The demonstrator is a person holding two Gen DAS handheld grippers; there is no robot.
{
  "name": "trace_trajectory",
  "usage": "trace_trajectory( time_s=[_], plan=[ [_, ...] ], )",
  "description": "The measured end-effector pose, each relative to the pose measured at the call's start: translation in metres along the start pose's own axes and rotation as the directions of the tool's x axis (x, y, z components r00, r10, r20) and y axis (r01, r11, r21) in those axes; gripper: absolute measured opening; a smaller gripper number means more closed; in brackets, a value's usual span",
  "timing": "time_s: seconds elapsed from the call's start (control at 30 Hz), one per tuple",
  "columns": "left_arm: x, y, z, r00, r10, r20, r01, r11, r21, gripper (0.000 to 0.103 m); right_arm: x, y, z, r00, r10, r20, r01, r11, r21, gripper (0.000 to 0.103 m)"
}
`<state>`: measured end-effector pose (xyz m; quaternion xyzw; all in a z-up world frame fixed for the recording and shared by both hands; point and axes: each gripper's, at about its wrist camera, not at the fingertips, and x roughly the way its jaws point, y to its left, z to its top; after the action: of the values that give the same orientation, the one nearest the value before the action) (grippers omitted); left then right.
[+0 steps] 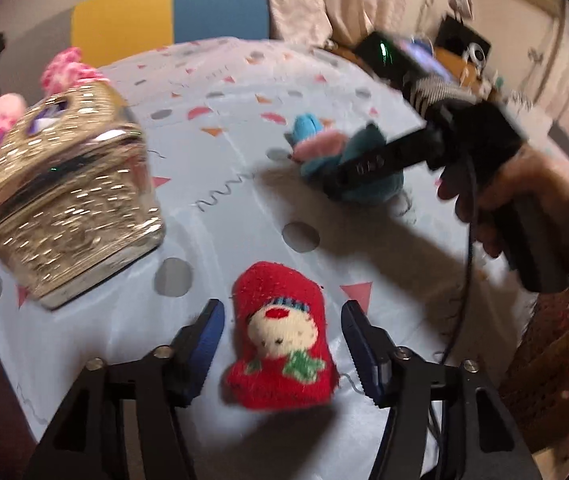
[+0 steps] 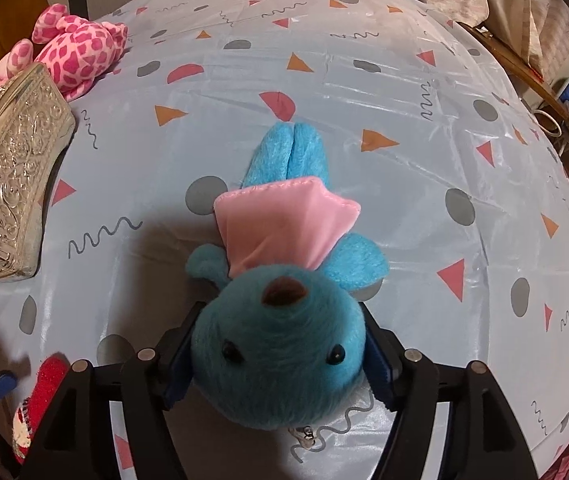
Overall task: Organize soft objects
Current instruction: 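Grasp the blue plush elephant with the right gripper while the left holds the red sock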
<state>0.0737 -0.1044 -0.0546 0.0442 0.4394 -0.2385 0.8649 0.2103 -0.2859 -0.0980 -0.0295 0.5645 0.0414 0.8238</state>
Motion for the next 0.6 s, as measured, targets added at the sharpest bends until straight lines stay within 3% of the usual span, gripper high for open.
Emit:
trace_trajectory(
  time_s=[0.03,0.13,0.6],
  plan=[
    [0.006,-0.002,0.002,1.000,0.009,-0.018,-0.009,1.000,0.018,0.023,0.000,0.001,0.000,1.000,-0.007,0.004,0.007,1.000,-0.008,0.070],
    [0.024,-0.006,0.004,0.997,0.017,-0.075,-0.012,0.998,0.061,0.021,0.000,0.005,-0.001,0.999,-0.024,0.021,0.025,0.999,-0.039,0.070],
    [0.003,0.009,-0.019,1.000,-0.008,0.000,0.008,1.000,-0.010,0.020,0.003,0.002,-0.012,0.998,-0.015,0.057,0.015,1.000,-0.014,0.072]
  ],
)
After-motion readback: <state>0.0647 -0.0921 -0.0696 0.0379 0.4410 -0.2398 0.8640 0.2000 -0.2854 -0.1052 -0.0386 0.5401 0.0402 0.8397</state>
